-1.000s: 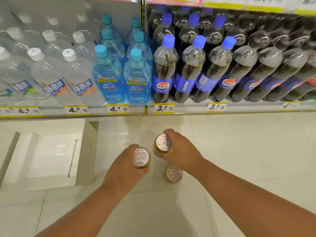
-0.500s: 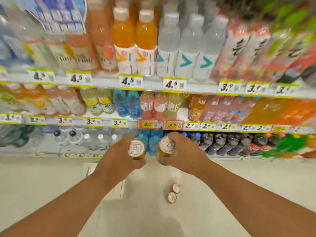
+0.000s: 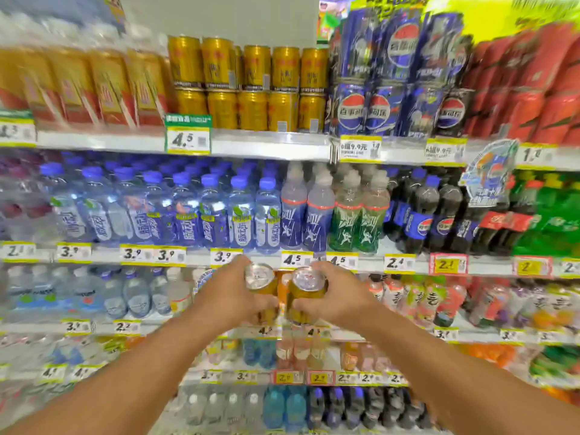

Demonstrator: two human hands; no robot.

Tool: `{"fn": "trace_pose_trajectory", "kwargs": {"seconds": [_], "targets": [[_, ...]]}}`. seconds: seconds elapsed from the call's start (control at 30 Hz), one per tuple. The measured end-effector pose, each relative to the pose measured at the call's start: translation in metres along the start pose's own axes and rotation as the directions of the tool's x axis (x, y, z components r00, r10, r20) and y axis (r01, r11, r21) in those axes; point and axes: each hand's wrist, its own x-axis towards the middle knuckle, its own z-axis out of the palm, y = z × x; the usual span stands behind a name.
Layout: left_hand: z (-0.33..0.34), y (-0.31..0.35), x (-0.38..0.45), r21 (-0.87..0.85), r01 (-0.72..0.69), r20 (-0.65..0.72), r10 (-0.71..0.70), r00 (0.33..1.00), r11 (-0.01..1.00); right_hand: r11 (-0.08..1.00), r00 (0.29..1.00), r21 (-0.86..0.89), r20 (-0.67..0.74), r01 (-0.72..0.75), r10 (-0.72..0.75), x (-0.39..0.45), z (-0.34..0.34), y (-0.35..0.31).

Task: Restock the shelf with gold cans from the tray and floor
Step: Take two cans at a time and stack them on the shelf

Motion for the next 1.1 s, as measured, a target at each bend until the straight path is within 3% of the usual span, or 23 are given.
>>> {"fn": "trace_pose_trajectory", "kwargs": {"seconds": [0.47,0.63,0.87,1.1], "targets": [[-0.183,0.097,0.041,0.077,-0.120,-0.048,0.124,0.991,0.990,0.990,0.996,-0.134,-0.065,0.052,-0.061,0.050,-0.135,-0.147],[-0.214,0.133,0.071,0.084,-0.166,-0.148,0.177,0.973,0.983,0.974,0.994,-0.221,-0.093,0.041,-0.063,0.089,-0.182,-0.169],[-0.244,0.175,0.107,0.140,-0.090,-0.285,0.127,0.950,0.986,0.973,0.984,-0.231,-0.171,0.006,-0.046,0.137,-0.222,-0.184],[-0.278,0.197,0.153,0.302,-0.101,-0.311,0.198,0.929,0.948,0.981,0.973,-0.189,-0.230,-0.033,-0.012,0.168,-0.226,-0.193]]}}
